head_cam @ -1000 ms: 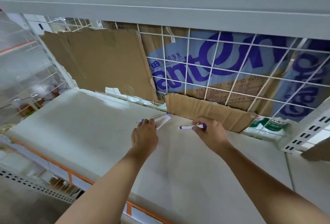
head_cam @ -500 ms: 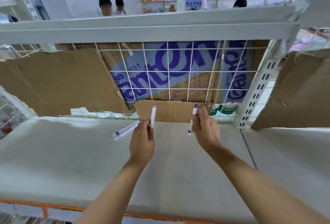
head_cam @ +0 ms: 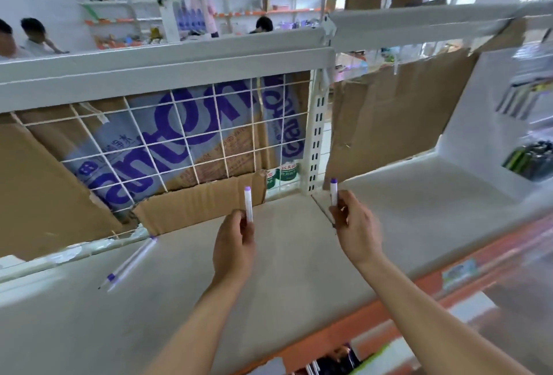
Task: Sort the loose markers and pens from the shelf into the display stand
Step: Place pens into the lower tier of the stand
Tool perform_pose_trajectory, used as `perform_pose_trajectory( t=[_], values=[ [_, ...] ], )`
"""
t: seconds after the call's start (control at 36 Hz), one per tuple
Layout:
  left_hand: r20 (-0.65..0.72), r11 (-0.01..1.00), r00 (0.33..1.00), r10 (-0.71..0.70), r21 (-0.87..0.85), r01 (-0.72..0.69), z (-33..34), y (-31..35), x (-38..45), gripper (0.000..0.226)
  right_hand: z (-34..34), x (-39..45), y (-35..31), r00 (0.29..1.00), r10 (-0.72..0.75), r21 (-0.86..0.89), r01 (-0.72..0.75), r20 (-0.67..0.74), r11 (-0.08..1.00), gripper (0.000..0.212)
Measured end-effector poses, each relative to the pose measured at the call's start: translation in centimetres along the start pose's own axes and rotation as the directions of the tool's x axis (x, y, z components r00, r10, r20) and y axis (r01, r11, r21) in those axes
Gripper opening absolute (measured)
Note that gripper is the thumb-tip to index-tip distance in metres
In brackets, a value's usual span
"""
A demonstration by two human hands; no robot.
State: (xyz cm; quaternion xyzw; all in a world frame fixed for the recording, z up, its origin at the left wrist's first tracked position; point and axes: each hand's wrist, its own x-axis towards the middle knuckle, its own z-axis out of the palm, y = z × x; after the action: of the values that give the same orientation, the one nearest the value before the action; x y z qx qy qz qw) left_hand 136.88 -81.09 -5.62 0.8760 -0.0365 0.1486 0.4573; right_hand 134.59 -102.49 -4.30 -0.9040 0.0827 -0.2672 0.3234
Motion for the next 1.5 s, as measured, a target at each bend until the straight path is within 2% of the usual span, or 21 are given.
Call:
perform_pose_trajectory(
  t=[0.11,0.17,0.31,0.39,0.5,0.67,0.81,1.0,1.28,1.5],
  values=[
    [0.098,0.997,0.993,0.060,-0.046,-0.055,2.7,2.5,-0.6,0.012,-3.2,-0.7,2.7,0.989,-0.012,0.029,0.016,-0.150,0.999,0.006],
    [0.155,0.996,0.985,0.076,-0.060,-0.068,4.2,3.9,-1.1,0.009,-5.0,-1.3,3.9,0.979,0.035,0.002,-0.035,-0.202,0.999,0.009],
    [0.268,0.990,0.954,0.134,-0.067,-0.121,8.5,7.5,-2.9,0.013,-10.0,-3.0,7.3,0.946,0.144,-0.078,-0.174,-0.291,0.982,0.008],
    [0.308,0.983,0.937,0.166,-0.121,-0.134,11.2,10.4,-4.6,0.025,-13.2,-3.8,9.9,0.920,0.194,-0.049,-0.223,-0.340,0.974,0.015],
    [0.354,0.977,0.918,0.176,-0.179,-0.118,14.8,14.5,-7.4,0.025,-17.7,-5.0,13.4,0.892,0.220,0.005,-0.237,-0.396,0.971,0.012],
    [0.382,0.951,0.888,0.255,-0.267,-0.158,20.2,20.7,-11.6,0.013,-24.2,-6.5,18.5,0.873,0.239,-0.003,-0.266,-0.425,0.964,0.006],
    [0.375,0.938,0.880,0.291,-0.295,-0.184,23.8,25.1,-14.5,0.011,-28.6,-7.1,21.9,0.856,0.255,0.014,-0.279,-0.451,0.960,0.011],
    [0.402,0.930,0.859,0.318,-0.306,-0.202,28.0,28.8,-16.2,0.013,-32.4,-6.5,26.1,0.815,0.190,-0.035,-0.249,-0.547,0.968,0.011],
    [0.399,0.913,0.851,0.341,-0.357,-0.199,35.5,33.5,-13.3,0.014,-35.1,-1.0,33.0,0.800,0.206,-0.007,-0.255,-0.564,0.967,0.013],
    [0.362,0.873,0.863,0.352,-0.458,-0.164,41.8,38.0,-7.2,0.018,-37.0,7.9,37.8,0.836,0.196,-0.031,-0.246,-0.512,0.969,0.018]
  ],
)
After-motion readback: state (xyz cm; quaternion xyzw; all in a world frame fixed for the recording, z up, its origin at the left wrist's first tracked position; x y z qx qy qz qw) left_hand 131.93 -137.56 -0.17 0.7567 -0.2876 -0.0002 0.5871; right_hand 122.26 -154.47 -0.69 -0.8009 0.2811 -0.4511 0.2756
